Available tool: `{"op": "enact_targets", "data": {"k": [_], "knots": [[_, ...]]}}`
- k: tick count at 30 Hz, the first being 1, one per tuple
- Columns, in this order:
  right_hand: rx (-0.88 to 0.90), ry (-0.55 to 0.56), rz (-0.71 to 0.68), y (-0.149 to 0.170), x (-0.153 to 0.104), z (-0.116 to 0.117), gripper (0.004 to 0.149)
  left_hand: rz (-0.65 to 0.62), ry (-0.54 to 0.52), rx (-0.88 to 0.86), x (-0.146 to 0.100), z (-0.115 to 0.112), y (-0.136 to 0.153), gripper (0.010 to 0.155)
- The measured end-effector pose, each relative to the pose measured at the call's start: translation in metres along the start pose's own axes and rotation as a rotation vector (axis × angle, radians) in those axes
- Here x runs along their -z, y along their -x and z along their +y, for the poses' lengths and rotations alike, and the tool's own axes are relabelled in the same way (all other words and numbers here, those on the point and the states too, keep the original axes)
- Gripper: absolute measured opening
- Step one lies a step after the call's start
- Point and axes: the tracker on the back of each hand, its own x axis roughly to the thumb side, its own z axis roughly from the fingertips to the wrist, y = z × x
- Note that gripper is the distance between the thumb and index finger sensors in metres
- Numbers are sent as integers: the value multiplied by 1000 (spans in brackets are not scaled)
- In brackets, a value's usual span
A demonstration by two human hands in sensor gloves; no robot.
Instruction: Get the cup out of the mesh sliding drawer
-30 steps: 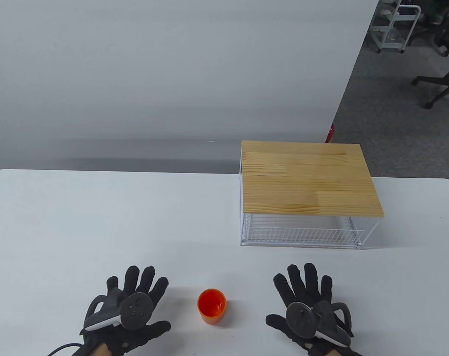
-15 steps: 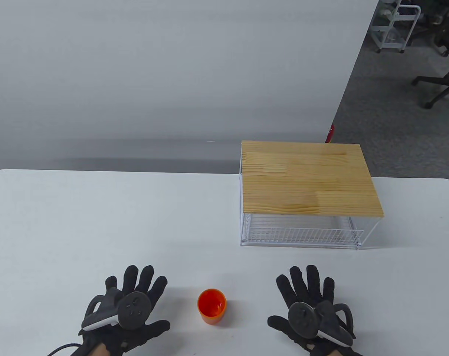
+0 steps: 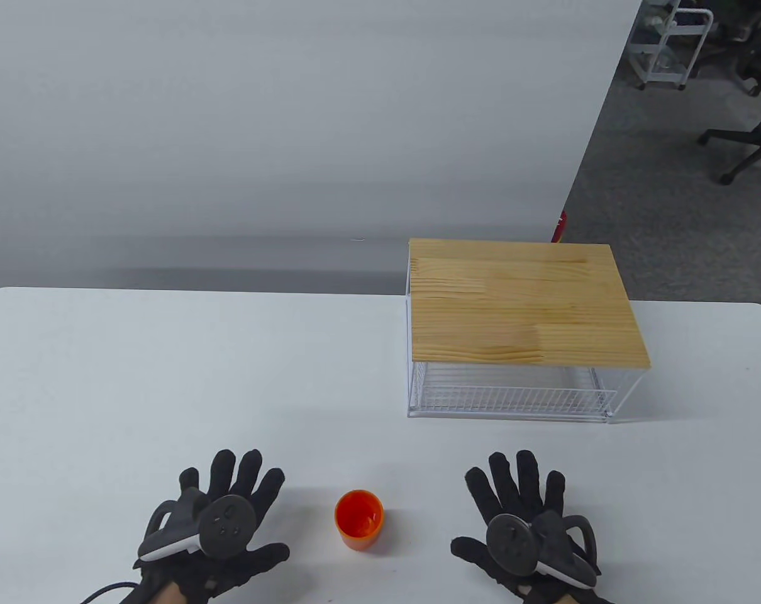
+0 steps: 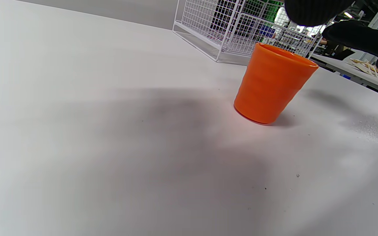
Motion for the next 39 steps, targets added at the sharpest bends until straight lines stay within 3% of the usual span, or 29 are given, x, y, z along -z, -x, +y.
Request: {"op": "enact_targets", "data": {"k": [39], "knots": [[10, -17, 7, 0, 0, 1, 94, 5, -2, -8, 0, 1, 0, 96]]}}
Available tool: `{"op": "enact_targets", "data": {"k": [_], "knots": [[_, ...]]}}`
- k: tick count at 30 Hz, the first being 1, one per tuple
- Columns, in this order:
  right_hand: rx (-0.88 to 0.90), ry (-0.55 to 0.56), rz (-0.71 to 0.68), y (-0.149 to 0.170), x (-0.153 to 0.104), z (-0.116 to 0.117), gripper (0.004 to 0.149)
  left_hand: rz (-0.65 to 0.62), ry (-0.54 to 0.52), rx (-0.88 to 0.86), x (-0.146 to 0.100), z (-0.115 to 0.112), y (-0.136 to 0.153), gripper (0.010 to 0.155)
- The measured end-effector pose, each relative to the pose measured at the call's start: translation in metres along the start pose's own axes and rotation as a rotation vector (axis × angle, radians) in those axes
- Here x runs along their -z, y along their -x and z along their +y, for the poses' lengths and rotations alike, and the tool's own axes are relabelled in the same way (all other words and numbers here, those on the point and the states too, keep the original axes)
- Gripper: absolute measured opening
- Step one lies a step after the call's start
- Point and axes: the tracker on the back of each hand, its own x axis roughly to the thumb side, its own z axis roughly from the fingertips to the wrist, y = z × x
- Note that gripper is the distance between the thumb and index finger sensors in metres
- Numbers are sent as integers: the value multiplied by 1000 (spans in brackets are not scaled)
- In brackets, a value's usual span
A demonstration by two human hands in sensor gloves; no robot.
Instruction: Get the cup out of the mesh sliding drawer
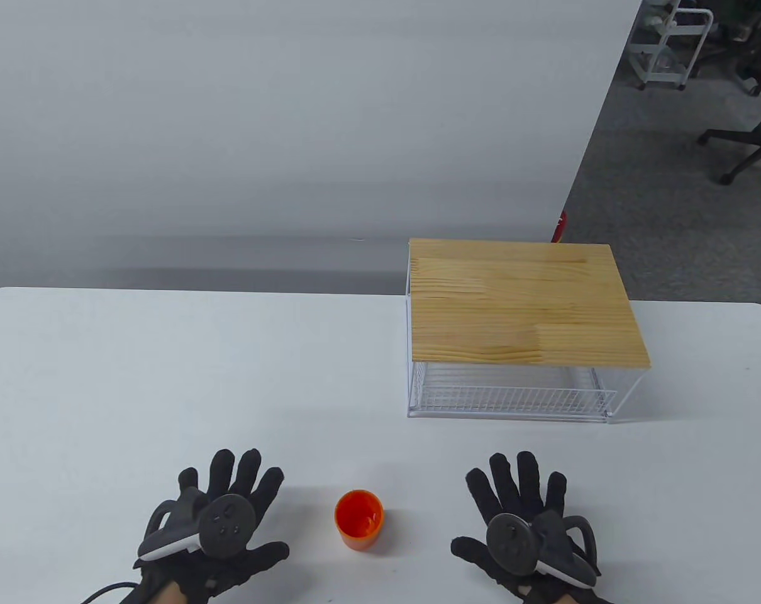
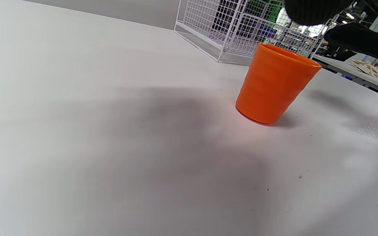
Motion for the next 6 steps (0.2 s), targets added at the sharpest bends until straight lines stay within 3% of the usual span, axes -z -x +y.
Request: {"op": "enact_targets", "data": {"k": [6], "knots": [[0, -7, -1, 0, 0, 0, 94, 4, 0, 0, 0, 0, 1, 96]]}}
